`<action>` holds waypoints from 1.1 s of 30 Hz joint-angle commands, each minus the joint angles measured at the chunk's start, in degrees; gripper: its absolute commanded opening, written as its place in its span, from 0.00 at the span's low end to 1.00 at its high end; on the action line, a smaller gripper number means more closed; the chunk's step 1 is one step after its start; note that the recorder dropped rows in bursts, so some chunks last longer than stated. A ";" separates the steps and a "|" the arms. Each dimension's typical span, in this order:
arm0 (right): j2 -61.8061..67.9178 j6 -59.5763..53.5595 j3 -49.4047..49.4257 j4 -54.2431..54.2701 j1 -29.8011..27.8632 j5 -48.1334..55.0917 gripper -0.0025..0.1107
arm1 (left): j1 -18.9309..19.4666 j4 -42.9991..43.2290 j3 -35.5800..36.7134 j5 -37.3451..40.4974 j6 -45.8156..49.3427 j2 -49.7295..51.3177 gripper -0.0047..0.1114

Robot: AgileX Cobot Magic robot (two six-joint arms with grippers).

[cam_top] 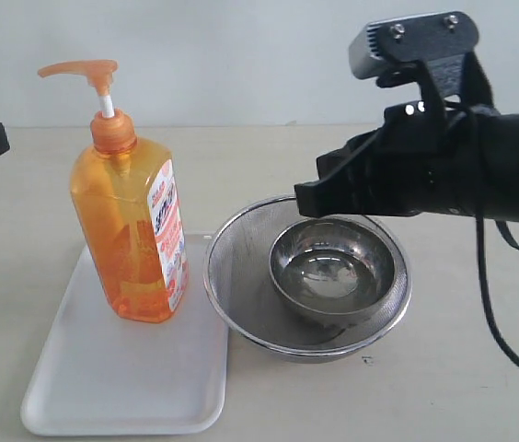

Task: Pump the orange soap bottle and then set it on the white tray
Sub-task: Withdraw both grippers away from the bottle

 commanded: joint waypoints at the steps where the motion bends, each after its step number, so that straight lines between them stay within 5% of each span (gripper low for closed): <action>1: -3.92 1.23 2.17 0.26 0.12 -1.14 0.02 | -0.17 0.06 0.45 0.40 -0.65 0.08 0.08; 24: -8.25 -6.43 2.17 -0.79 -0.10 -7.12 0.02 | -0.17 0.06 0.45 0.60 -0.54 0.08 0.08; 33: -32.87 8.03 17.80 -0.48 -17.70 -0.63 0.02 | -0.17 0.06 0.45 0.39 -0.54 0.08 0.08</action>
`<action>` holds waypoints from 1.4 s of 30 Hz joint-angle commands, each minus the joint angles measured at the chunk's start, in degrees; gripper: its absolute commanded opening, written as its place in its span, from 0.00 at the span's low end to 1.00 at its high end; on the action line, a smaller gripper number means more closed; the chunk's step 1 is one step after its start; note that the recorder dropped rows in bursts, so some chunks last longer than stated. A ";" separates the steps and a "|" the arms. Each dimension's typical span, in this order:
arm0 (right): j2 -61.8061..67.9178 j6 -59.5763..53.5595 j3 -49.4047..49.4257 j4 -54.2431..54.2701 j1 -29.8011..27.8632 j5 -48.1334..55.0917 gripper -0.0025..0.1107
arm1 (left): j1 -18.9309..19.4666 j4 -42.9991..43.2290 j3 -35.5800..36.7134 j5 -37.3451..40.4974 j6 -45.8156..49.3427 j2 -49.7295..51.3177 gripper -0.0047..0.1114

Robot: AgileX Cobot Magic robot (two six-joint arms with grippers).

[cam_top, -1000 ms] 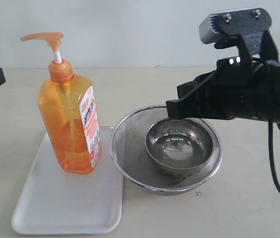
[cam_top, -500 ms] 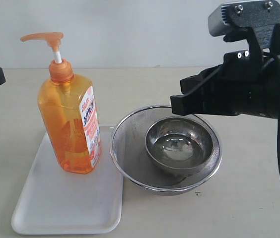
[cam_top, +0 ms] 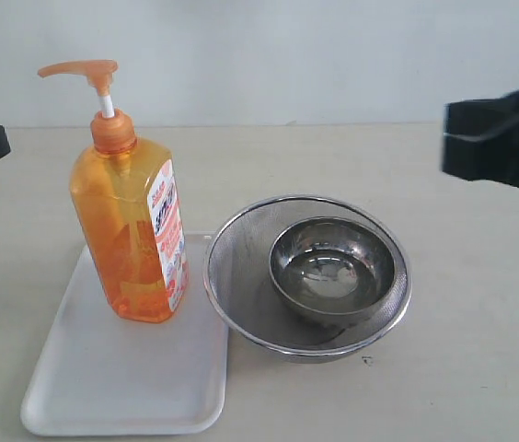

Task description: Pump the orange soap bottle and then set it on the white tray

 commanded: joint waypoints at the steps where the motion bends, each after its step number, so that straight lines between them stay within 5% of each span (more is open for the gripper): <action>1: -17.79 6.27 11.98 -0.01 -11.09 1.14 0.02 | -0.17 0.06 0.29 0.27 -0.46 0.08 0.08; 7: -37.82 6.41 22.63 -0.01 -18.00 2.21 0.02 | -0.17 0.06 0.29 0.27 -0.46 0.08 0.08; 13: -50.68 6.34 27.52 0.22 -18.87 2.47 0.02 | -0.17 0.06 0.29 0.27 -0.46 0.08 0.08; 30: -51.18 7.31 28.11 -2.16 -18.87 6.77 0.02 | -0.17 0.06 0.29 0.27 -0.46 0.08 0.08; 33: -51.18 20.50 28.11 -18.64 -18.87 11.32 0.02 | -0.17 0.06 0.29 0.27 -0.46 0.08 0.08; 38: -51.18 64.64 28.11 -59.74 -18.87 20.44 0.02 | -0.17 0.06 0.29 0.27 -0.46 0.08 0.08; 42: -51.18 81.86 28.11 -77.82 -18.87 27.04 0.02 | -0.17 0.06 0.29 0.27 -0.46 0.08 0.08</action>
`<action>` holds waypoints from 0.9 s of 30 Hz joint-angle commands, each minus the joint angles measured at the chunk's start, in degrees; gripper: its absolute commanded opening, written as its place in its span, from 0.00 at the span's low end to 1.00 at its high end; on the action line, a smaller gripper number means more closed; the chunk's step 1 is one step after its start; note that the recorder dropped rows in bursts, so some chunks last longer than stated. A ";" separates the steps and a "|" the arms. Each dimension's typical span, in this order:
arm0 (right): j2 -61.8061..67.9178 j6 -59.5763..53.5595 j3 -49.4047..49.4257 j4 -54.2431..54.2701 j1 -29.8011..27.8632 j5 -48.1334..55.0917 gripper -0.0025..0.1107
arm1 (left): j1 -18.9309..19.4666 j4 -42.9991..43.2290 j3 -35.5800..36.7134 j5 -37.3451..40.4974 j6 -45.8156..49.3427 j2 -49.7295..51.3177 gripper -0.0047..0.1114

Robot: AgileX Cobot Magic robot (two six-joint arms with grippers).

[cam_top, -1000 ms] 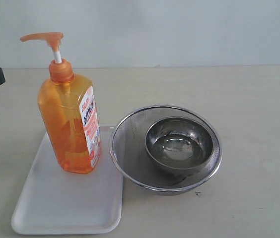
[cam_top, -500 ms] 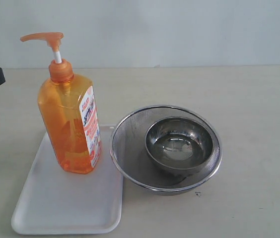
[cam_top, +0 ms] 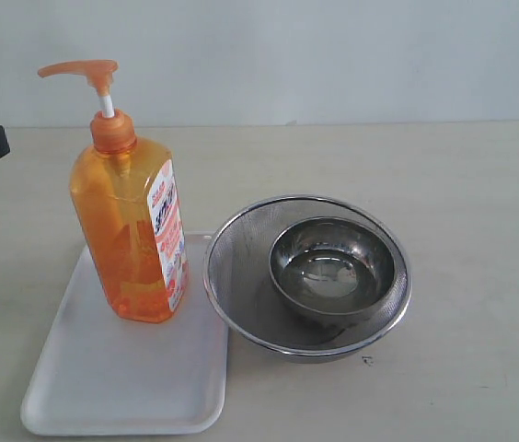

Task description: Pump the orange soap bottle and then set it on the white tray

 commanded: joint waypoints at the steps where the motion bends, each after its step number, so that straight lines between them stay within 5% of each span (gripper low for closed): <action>1: -0.22 20.88 0.18 -20.63 -0.17 7.61 0.02 | -0.17 0.06 0.29 0.38 -0.46 0.08 0.08; 27: -0.22 20.13 2.79 -27.47 -0.17 1.82 0.02 | -0.17 0.06 0.29 0.38 -0.46 0.08 0.08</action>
